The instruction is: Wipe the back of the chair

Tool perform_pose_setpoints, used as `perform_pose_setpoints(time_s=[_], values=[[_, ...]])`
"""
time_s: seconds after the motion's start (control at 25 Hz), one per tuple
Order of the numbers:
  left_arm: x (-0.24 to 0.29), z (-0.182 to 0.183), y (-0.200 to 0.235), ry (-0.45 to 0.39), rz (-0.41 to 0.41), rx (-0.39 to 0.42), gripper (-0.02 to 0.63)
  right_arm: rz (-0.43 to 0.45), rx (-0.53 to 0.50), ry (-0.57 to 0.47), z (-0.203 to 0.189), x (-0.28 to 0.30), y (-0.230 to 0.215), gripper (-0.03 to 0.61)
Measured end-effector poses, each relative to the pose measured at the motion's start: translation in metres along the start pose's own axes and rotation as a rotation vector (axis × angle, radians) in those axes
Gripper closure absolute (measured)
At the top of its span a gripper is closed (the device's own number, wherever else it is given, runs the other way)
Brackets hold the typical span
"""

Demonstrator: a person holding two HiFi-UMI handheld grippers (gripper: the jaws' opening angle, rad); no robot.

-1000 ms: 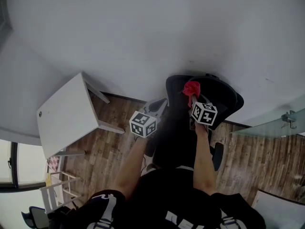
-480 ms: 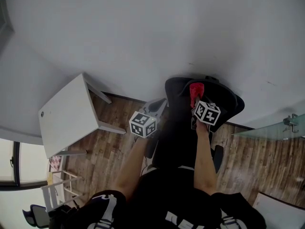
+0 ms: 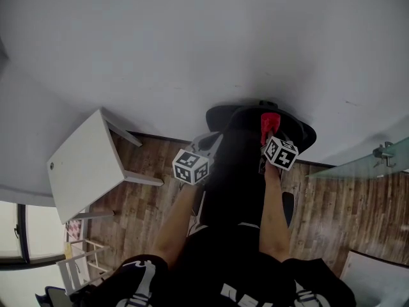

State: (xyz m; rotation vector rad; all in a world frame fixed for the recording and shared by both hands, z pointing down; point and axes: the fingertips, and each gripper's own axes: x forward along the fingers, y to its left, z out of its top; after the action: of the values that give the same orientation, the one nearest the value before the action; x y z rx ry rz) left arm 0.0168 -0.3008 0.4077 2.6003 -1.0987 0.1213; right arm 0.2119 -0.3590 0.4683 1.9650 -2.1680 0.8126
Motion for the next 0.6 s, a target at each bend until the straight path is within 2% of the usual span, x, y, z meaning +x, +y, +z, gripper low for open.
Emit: perform_pose_setpoints(time_s=[0.32,0.6], values=[[0.023,-0.003,-0.022,0.017,-0.036,0.004,0.589,-0.073,0.001,-0.029,0.010,-0.020,-0.043,0.503],[0.031,-0.010,-0.039,0.031,-0.048,0.009,0.589,-0.102,-0.021,-0.041,0.012,-0.034,-0.061,0.505]])
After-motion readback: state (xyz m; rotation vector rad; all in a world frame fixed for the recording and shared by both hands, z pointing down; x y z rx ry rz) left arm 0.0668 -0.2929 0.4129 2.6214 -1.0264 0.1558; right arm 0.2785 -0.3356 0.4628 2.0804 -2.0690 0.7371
